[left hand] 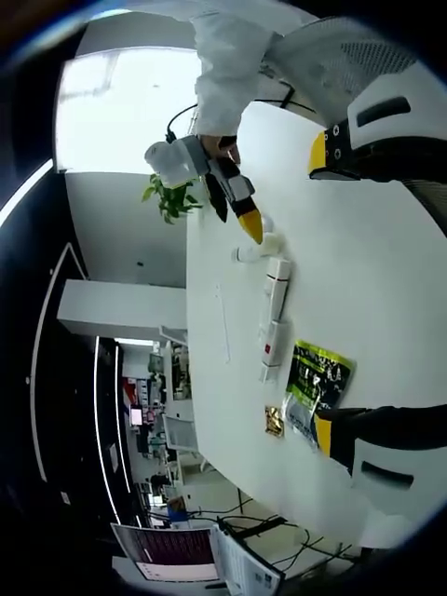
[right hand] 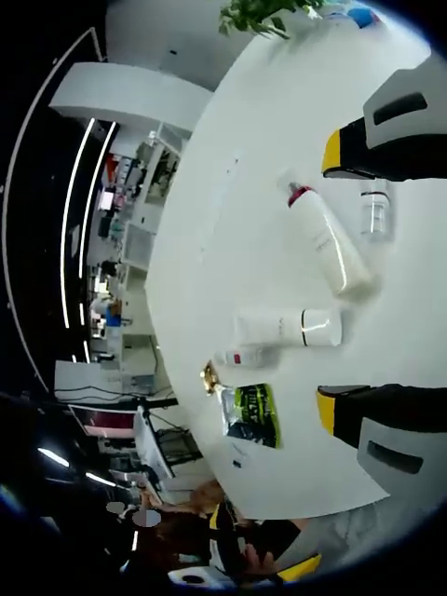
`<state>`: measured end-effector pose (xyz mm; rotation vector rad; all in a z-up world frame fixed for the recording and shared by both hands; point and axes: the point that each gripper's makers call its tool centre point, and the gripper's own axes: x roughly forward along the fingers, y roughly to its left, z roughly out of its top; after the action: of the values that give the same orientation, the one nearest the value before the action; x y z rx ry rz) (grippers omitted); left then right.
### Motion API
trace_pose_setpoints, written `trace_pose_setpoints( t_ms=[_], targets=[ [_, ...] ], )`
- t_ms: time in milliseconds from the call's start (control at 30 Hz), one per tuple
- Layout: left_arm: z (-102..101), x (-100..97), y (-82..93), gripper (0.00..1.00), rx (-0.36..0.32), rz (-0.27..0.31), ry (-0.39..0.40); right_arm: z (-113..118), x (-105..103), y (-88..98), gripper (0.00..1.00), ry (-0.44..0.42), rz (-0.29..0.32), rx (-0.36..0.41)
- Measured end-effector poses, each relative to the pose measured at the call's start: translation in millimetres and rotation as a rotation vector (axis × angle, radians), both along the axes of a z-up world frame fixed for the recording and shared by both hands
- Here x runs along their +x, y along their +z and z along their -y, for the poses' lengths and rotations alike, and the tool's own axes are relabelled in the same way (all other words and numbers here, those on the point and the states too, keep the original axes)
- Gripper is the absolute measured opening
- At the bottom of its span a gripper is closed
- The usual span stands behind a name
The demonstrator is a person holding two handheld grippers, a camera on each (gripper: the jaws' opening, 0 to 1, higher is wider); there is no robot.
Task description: Arrange the skincare products in the storage area until every visible bottle or jar stands upright without overlapping.
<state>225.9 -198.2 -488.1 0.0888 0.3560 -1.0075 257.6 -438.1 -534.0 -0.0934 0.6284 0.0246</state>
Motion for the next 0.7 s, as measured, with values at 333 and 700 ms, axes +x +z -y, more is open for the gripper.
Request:
trace_pose_setpoints(
  t_ms=[333,700],
  targets=[
    [-3,3.1,4.8,0.94,-0.015,0.013,0.021,21,14,-16.5,0.87,-0.097,-0.039,0.046],
    [-3,2.9,5.3,0.93,-0.021,0.016,0.029,29,32,-35.8,0.87,-0.204,-0.057,0.147]
  ],
)
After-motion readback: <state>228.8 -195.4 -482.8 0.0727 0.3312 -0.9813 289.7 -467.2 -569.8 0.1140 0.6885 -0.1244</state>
